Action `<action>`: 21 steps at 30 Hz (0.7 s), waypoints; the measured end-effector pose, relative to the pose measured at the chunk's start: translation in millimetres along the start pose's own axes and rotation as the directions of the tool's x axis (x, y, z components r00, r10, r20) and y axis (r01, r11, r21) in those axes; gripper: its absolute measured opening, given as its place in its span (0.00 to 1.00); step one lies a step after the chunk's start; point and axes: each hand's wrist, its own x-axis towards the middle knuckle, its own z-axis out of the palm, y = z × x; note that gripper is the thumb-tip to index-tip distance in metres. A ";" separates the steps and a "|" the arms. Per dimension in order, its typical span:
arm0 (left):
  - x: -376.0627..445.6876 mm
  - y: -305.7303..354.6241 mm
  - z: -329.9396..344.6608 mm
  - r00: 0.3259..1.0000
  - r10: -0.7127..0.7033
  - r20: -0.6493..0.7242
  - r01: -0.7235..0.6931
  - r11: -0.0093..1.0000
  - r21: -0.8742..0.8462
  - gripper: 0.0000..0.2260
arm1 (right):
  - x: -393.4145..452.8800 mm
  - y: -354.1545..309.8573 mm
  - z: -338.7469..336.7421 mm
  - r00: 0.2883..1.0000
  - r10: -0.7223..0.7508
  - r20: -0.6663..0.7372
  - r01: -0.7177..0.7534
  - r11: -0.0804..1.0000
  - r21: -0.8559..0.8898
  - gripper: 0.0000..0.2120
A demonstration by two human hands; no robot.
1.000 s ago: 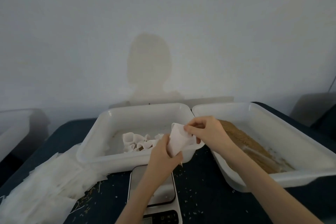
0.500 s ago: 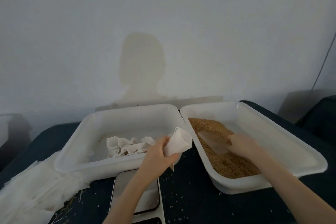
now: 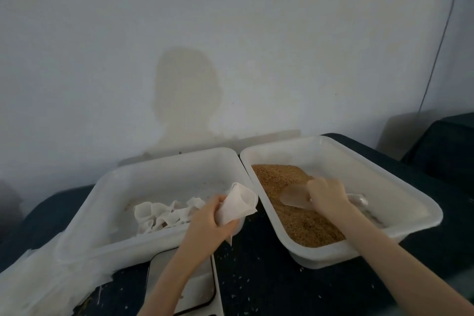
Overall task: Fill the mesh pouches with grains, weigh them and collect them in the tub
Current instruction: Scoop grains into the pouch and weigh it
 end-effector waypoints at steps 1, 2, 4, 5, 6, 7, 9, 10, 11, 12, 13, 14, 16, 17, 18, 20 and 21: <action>0.3 0.9 0.1 1.000 0.000 0.000 0.000 1.000 0.005 0.15 | 3.0 -1.6 -1.0 1.000 -0.027 0.013 0.027 1.000 -0.015 0.11; 0.9 1.9 0.3 1.000 -0.003 -0.001 0.003 1.000 0.008 0.15 | 7.1 -2.9 -2.1 0.998 -0.057 0.021 0.057 0.998 -0.029 0.11; 2.2 4.2 0.5 1.000 -0.008 -0.002 0.008 1.000 0.013 0.15 | 16.4 -5.3 -2.6 0.993 -0.109 0.032 0.110 0.994 -0.024 0.11; 2.6 5.1 0.6 1.000 -0.009 -0.002 0.009 1.000 0.011 0.15 | 20.5 -7.4 -1.6 0.991 -0.130 0.039 0.130 0.991 -0.004 0.11; 2.7 5.7 0.6 1.000 -0.009 -0.003 0.009 1.000 0.005 0.15 | 24.4 -10.3 0.5 0.988 -0.150 0.043 0.149 0.989 0.025 0.11; 2.9 6.0 0.8 1.000 -0.008 -0.004 0.008 1.000 -0.001 0.15 | 28.2 -13.8 3.9 0.985 -0.167 0.046 0.164 0.985 0.061 0.11; 2.2 5.6 1.0 1.000 -0.005 -0.003 0.005 1.000 -0.007 0.15 | 32.4 -20.5 11.5 0.982 -0.179 0.060 0.169 0.975 0.145 0.14; 2.1 5.1 1.0 1.000 -0.004 -0.003 0.004 1.000 -0.005 0.15 | 33.5 -21.7 14.4 0.982 -0.177 0.063 0.162 0.968 0.191 0.16; 2.3 4.1 1.0 1.000 -0.005 -0.005 0.005 1.000 -0.004 0.15 | 34.2 -21.0 16.0 0.983 -0.177 0.050 0.161 0.960 0.230 0.17; 2.6 3.3 1.2 1.000 -0.006 -0.010 0.006 1.000 -0.003 0.15 | 34.1 -18.8 16.3 0.985 -0.173 0.025 0.161 0.952 0.258 0.18; 3.2 2.5 1.5 1.000 -0.007 -0.015 0.007 1.000 -0.004 0.14 | 33.3 -15.6 15.6 0.987 -0.161 -0.003 0.155 0.945 0.287 0.17; 3.7 2.2 1.9 1.000 -0.011 -0.018 0.011 1.000 -0.001 0.15 | 32.1 -12.7 14.5 0.990 -0.141 -0.024 0.141 0.935 0.326 0.16; 4.7 2.6 3.9 1.000 -0.016 -0.020 0.017 1.000 0.005 0.15 | 29.0 -7.7 11.7 0.994 -0.102 -0.035 0.108 0.915 0.390 0.14; 4.8 2.7 4.6 1.000 -0.019 -0.025 0.019 1.000 0.004 0.15 | 26.8 -6.6 9.7 0.996 -0.086 -0.027 0.089 0.918 0.387 0.13; 4.6 2.8 5.2 0.999 -0.021 -0.031 0.022 1.000 0.003 0.15 | 24.2 -5.4 7.7 0.998 -0.067 -0.021 0.070 0.929 0.364 0.12; 4.4 3.1 6.8 0.999 -0.023 -0.037 0.023 1.000 0.008 0.14 | 19.4 -3.3 4.4 1.000 -0.016 -0.027 0.023 0.957 0.290 0.09; 4.2 3.1 7.3 0.999 -0.025 -0.034 0.026 1.000 0.012 0.14 | 17.8 -2.4 3.4 0.999 0.011 -0.031 -0.003 0.968 0.252 0.08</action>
